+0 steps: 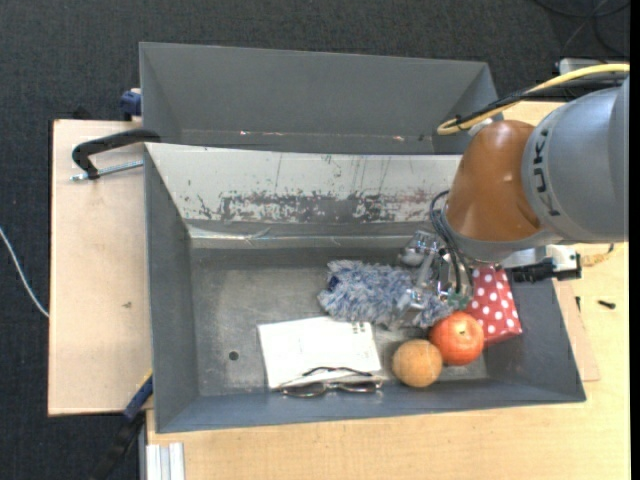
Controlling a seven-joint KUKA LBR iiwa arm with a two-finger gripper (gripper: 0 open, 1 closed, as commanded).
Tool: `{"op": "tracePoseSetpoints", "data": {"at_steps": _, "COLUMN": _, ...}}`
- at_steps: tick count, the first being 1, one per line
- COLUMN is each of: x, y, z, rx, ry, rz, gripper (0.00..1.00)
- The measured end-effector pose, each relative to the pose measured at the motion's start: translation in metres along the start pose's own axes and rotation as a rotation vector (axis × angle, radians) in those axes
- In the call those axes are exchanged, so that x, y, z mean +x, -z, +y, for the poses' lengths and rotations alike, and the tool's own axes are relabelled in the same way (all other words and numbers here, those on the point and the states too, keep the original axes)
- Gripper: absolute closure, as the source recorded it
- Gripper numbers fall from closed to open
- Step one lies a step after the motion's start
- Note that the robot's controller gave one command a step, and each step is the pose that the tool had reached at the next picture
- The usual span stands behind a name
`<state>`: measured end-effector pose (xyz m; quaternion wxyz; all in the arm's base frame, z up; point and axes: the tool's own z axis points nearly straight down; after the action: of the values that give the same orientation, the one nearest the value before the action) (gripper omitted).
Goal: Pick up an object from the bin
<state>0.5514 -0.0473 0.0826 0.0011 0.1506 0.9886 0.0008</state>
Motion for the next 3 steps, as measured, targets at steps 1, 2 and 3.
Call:
{"op": "tracePoseSetpoints", "data": {"at_steps": 1, "x": -0.0252, "y": -0.0079, "z": 0.0148, "rx": 0.001, "ry": 0.082, "rz": -0.006, "gripper": 1.00}}
{"op": "tracePoseSetpoints", "data": {"at_steps": 2, "x": -0.0252, "y": -0.0079, "z": 0.0148, "rx": 0.002, "ry": 0.082, "rz": -0.006, "gripper": 1.00}}
{"op": "tracePoseSetpoints", "data": {"at_steps": 3, "x": -0.0253, "y": -0.0076, "z": 0.0148, "rx": 0.002, "ry": 0.082, "rz": -0.005, "gripper": 1.00}}
